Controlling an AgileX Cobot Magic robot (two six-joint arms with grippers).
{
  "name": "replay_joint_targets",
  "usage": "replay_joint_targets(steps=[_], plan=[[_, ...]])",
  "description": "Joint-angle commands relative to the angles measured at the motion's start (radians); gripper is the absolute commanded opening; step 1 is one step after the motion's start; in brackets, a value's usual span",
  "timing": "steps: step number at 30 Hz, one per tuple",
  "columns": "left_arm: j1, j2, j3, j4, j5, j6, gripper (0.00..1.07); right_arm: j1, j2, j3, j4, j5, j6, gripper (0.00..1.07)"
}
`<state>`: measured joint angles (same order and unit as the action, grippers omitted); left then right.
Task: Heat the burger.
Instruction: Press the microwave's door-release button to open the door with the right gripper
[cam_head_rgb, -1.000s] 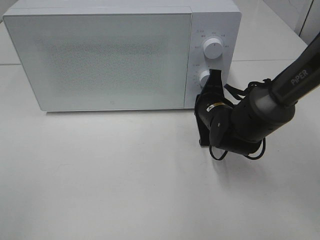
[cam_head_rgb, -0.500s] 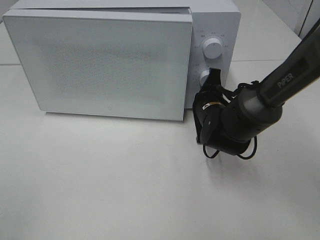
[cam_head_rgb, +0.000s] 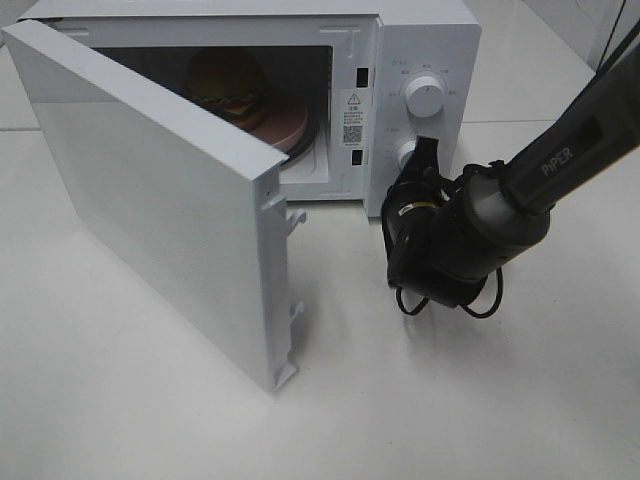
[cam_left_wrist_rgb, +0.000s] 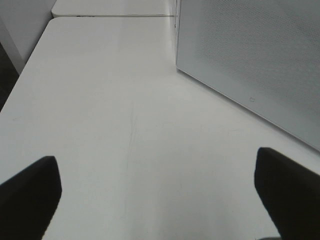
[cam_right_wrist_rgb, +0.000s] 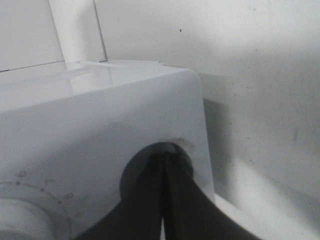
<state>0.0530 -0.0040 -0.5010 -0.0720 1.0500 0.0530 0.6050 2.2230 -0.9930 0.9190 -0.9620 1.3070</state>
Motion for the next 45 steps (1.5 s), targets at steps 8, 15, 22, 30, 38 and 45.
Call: replay_joint_targets(steps=[8,15,22,30,38,45], plan=[[0.001,-0.022,0.004,0.000,-0.014,-0.002,1.00,-0.047,0.002,-0.065,-0.188,-0.146,-0.017,0.00],[0.001,-0.022,0.004,0.000,-0.014,-0.002,1.00,-0.045,-0.012,-0.043,-0.201,-0.101,-0.018,0.00],[0.001,-0.022,0.004,0.000,-0.014,-0.002,1.00,-0.033,-0.025,-0.024,-0.202,-0.047,-0.020,0.00],[0.001,-0.022,0.004,0.000,-0.014,-0.002,1.00,-0.033,-0.064,0.034,-0.176,0.007,-0.070,0.00],[0.001,-0.022,0.004,0.000,-0.014,-0.002,1.00,-0.033,-0.091,0.090,-0.151,0.059,-0.096,0.00],[0.001,-0.022,0.004,0.000,-0.014,-0.002,1.00,-0.033,-0.152,0.161,-0.152,0.135,-0.144,0.00]])
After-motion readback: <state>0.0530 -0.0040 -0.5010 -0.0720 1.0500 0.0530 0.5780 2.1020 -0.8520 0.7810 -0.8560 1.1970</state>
